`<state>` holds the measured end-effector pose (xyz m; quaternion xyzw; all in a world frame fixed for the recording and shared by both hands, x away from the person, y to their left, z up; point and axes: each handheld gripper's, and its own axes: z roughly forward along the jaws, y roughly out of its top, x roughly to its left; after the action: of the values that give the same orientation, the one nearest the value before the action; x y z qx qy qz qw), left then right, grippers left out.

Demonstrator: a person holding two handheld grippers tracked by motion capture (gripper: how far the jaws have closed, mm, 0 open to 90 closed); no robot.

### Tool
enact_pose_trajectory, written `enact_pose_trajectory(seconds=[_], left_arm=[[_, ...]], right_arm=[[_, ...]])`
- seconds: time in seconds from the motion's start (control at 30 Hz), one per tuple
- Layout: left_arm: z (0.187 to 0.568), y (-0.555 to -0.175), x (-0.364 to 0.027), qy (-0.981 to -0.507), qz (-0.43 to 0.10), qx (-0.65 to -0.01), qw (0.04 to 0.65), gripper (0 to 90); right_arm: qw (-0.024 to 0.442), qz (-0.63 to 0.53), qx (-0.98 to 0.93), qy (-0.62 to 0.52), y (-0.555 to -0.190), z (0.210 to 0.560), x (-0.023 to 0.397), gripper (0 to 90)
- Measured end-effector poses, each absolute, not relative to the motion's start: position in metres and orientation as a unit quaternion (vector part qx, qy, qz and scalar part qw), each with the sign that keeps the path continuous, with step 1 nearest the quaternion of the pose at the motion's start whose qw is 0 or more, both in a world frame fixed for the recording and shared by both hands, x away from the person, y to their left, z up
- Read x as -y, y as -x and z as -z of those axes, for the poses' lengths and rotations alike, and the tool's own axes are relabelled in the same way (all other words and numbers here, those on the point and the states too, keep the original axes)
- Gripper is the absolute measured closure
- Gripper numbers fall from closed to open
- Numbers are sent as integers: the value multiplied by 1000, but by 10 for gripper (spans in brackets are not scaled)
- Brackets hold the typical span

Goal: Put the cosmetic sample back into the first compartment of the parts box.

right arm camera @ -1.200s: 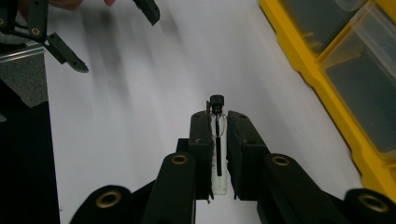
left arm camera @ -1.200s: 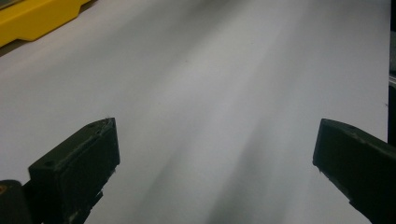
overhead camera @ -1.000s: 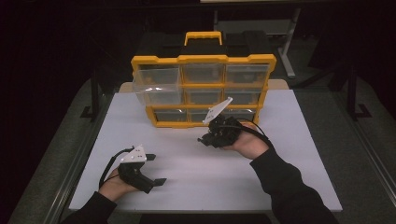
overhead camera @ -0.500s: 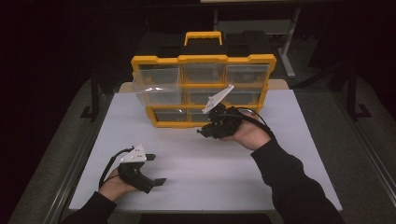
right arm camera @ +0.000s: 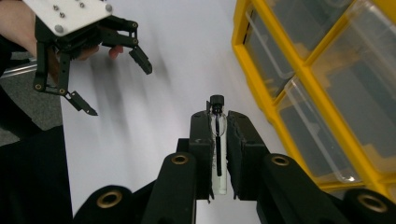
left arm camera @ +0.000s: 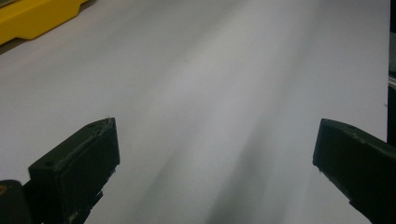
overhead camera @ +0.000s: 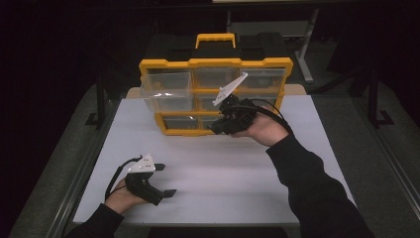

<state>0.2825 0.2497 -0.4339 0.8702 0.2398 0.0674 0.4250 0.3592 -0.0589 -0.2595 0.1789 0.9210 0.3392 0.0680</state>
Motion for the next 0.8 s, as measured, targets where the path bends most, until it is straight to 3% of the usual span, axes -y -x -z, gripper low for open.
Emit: enact_pose_trajectory(seconds=[0.8], left_arm=[[434, -282, -250, -870, -66, -239, 426, 0]], right_arm=[[89, -341, -921, -165, -370, 204, 43, 793]])
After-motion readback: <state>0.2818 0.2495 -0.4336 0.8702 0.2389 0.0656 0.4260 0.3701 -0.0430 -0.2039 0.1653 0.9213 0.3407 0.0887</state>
